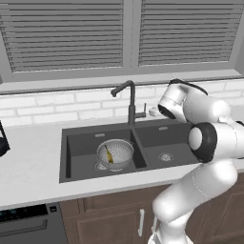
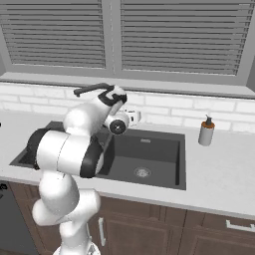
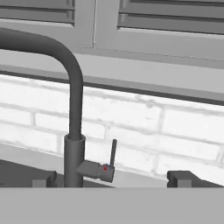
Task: Put the colander in the sink, put the banana in the colander, and turn on the sink faucet and pour water over the colander.
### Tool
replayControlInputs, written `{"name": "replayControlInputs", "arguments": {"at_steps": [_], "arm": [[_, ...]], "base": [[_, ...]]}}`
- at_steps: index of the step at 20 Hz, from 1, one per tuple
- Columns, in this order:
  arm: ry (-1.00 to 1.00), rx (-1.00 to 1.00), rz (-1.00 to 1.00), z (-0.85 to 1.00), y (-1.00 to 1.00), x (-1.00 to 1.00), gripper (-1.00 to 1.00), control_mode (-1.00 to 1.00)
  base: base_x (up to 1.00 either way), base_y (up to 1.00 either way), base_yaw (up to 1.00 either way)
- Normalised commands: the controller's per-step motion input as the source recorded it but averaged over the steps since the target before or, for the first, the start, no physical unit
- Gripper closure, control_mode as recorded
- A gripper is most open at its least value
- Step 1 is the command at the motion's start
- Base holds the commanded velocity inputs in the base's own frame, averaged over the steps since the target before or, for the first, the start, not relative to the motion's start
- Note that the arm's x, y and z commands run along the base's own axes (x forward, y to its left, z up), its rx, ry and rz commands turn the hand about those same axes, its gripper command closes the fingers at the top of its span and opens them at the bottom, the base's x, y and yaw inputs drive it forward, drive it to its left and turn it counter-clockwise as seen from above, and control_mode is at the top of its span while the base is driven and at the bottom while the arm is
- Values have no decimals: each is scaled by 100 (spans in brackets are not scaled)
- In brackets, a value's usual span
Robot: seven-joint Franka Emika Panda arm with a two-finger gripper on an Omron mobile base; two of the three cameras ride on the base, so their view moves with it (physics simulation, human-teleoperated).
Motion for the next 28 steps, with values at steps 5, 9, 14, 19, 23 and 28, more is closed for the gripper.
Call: {"name": "replayControlInputs", "arguments": {"at_steps": [5,9,14,19,23,28], "arm": [[-5,0,0,-23,0,10,-100,-100],[-1,0,-1,-11,4,16,-100,-100],[0,8,0,-4,0,10,-100,-100],[-2,12,0,-13,0,29,-100,-100],[0,12,0,-2,0,51,-100,-100],[-1,9,0,0,-8,53,-100,-100]], "base": [[0,0,0],[0,0,0],[0,0,0],[0,0,0],[0,0,0],[0,0,0]]}}
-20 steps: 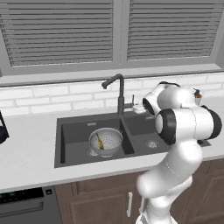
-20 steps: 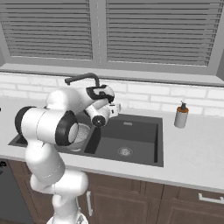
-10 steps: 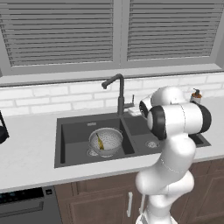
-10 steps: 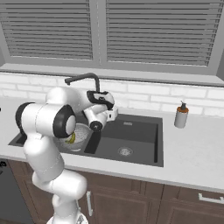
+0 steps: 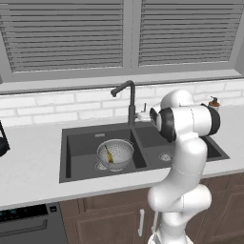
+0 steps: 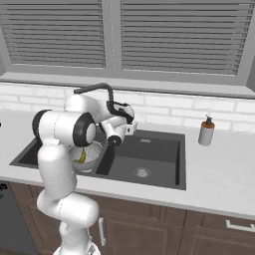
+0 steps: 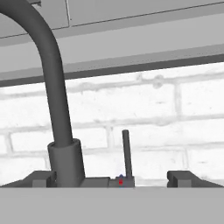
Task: Put the colander in the sink, put the banana in the colander, and turn on the sink faucet and pour water over the colander.
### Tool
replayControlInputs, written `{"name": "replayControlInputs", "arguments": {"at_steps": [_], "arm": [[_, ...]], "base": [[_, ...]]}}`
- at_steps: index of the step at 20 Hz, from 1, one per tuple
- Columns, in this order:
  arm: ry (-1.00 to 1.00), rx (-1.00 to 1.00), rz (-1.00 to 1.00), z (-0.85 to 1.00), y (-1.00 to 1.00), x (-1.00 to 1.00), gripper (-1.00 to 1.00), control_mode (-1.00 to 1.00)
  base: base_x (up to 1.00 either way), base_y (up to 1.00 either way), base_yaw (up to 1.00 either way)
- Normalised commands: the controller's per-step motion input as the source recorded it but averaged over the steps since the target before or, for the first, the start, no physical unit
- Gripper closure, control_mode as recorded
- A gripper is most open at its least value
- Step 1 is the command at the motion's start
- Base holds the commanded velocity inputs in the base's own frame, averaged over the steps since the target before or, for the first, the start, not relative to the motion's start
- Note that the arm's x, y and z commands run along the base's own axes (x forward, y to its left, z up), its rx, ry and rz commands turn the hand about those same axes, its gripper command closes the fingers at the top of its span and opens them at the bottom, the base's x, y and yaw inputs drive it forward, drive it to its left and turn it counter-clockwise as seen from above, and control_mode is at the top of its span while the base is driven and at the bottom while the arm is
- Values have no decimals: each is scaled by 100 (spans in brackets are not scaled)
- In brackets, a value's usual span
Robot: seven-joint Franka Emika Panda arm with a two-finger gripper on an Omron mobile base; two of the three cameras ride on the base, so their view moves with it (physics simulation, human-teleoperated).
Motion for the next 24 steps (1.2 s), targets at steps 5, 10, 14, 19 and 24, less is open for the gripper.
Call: {"name": "replayControlInputs", "arguments": {"at_steps": [5,10,14,19,24], "arm": [[-2,7,0,-1,-7,38,-100,-100],[0,4,0,0,0,25,-100,-100],[0,1,0,0,0,23,-100,-100],[0,0,0,0,0,25,-100,-100],[0,0,0,0,0,23,-100,-100]], "base": [[0,0,0],[0,0,0],[0,0,0],[0,0,0],[0,0,0]]}}
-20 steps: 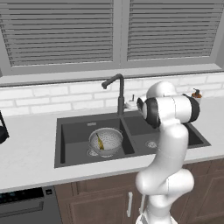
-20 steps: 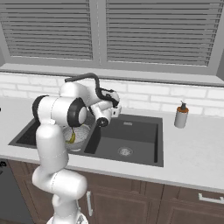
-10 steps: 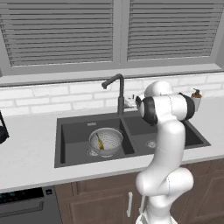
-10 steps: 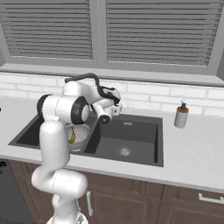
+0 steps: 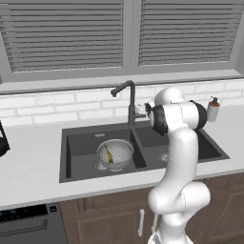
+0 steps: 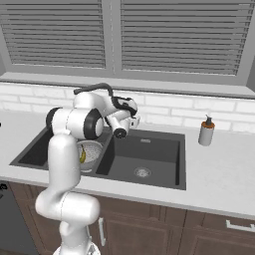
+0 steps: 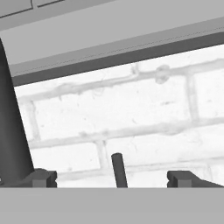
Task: Put the colander in the sink, put the banana in the colander, and turn on the sink faucet and pour water over the colander.
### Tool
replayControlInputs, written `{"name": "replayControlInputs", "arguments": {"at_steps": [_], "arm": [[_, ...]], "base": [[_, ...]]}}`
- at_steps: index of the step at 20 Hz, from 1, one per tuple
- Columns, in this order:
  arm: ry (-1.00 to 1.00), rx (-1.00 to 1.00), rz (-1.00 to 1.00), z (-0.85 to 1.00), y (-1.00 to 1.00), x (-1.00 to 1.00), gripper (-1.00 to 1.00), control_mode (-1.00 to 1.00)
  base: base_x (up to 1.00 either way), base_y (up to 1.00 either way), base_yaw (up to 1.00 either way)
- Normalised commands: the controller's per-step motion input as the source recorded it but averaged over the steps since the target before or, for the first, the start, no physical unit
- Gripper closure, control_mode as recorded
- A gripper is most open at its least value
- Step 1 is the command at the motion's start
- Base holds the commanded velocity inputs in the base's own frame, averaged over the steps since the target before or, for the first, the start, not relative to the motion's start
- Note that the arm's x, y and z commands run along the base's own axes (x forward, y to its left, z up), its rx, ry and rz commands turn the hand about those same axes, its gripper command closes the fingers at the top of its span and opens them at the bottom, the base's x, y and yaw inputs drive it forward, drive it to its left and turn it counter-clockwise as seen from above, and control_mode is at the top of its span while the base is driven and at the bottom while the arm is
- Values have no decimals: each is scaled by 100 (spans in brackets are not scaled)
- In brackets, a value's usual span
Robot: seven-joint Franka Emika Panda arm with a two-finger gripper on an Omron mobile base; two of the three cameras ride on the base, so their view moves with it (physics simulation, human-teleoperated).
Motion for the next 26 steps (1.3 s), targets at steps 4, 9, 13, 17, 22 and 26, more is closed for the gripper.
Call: {"name": "replayControlInputs", "arguments": {"at_steps": [4,9,13,17,22,26], "arm": [[0,0,0,0,-1,12,-100,-100],[0,0,0,0,0,7,-100,-100],[0,0,0,-1,0,7,-100,-100],[0,0,0,-3,-1,13,-100,-100],[0,0,0,-7,-1,10,-100,-100],[0,0,0,-8,0,10,-100,-100]], "base": [[0,0,0],[0,0,0],[0,0,0],[0,0,0],[0,0,0],[0,0,0]]}}
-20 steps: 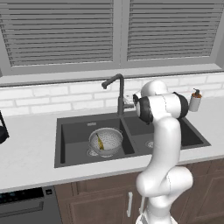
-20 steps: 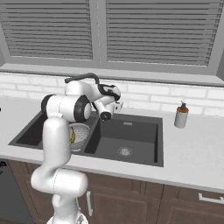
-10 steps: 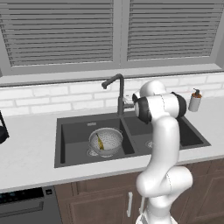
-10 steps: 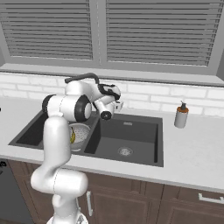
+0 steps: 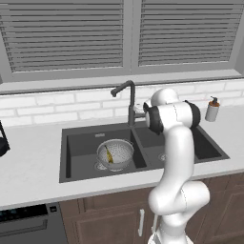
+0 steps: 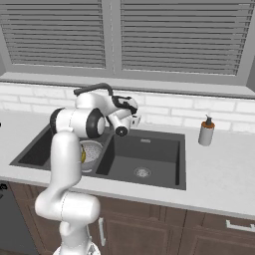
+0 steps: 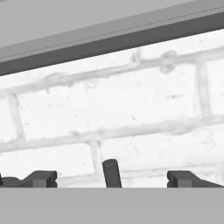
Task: Put the colander in the sink, put the banana in the colander, and turn on the sink faucet and pour water over the colander.
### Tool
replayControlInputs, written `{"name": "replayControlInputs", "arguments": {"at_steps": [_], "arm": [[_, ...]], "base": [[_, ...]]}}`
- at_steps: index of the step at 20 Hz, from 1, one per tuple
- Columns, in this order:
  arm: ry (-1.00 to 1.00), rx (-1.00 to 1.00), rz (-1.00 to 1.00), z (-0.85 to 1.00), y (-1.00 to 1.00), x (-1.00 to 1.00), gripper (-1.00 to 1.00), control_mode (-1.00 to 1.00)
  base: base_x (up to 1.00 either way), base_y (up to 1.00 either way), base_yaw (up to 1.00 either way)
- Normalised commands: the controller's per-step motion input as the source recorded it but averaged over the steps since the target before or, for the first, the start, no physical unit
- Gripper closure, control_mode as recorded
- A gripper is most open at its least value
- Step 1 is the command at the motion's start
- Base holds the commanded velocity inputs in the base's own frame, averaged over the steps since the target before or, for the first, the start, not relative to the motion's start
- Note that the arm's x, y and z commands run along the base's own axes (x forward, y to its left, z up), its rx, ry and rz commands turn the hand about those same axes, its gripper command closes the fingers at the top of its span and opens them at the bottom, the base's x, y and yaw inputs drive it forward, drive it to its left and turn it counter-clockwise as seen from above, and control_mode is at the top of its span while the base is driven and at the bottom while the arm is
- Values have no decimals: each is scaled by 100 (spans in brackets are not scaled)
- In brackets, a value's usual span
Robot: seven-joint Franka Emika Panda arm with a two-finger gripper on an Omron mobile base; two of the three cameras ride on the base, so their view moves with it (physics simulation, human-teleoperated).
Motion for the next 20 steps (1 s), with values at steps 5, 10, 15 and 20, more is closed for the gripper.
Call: {"name": "replayControlInputs", "arguments": {"at_steps": [5,10,15,20], "arm": [[0,0,0,-1,-6,9,-100,-100],[0,1,0,0,-24,7,-100,-100],[0,0,2,0,-41,0,-100,-100],[0,0,1,0,-33,0,-100,-100]], "base": [[0,0,0],[0,0,0],[0,0,0],[0,0,0]]}}
